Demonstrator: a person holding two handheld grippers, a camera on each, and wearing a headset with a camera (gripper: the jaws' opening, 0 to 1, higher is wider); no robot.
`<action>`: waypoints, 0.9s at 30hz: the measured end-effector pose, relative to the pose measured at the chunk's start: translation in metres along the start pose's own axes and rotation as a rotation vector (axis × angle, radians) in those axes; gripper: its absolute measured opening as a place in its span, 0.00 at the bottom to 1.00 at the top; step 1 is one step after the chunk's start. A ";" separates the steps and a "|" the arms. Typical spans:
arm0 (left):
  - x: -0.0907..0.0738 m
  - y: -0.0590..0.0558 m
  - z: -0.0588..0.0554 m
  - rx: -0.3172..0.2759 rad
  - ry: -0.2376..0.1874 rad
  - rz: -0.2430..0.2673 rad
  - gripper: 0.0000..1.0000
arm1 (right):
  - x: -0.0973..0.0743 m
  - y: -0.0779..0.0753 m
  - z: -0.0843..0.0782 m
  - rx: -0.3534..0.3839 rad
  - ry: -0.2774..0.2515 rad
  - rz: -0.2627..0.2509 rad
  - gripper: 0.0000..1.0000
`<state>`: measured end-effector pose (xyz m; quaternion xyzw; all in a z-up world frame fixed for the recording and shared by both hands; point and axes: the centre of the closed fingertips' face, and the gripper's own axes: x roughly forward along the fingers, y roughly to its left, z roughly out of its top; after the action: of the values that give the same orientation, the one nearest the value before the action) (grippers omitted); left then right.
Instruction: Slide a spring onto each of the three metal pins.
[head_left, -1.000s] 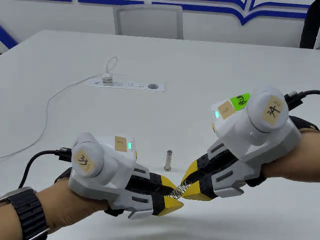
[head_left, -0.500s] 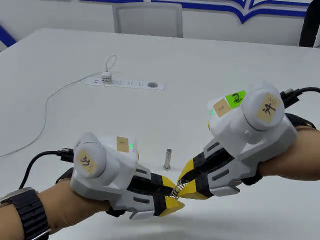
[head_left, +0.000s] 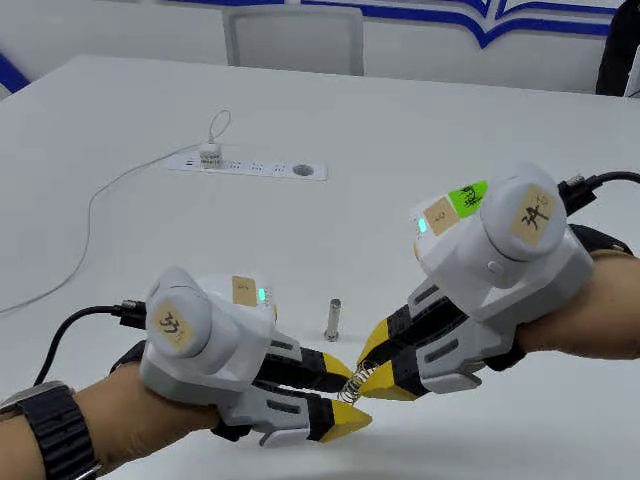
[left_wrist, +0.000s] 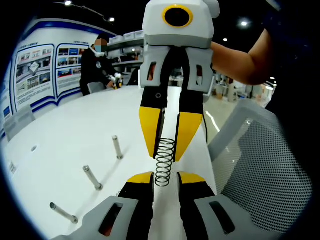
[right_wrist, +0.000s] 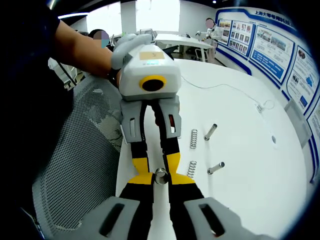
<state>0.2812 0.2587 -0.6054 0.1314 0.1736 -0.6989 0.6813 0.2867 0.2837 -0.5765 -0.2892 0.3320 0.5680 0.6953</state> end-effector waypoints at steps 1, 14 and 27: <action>-0.001 0.001 0.001 -0.002 -0.004 0.003 0.20 | -0.002 -0.001 0.000 0.001 0.001 -0.002 0.12; -0.015 0.008 0.010 -0.018 -0.031 0.050 0.28 | -0.016 -0.012 -0.013 0.019 0.028 -0.033 0.12; -0.039 0.013 0.026 -0.025 -0.082 0.100 0.36 | -0.032 -0.028 -0.024 0.019 0.067 -0.066 0.12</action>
<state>0.2967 0.2832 -0.5664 0.1025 0.1477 -0.6667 0.7234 0.3064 0.2404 -0.5651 -0.3125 0.3507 0.5314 0.7049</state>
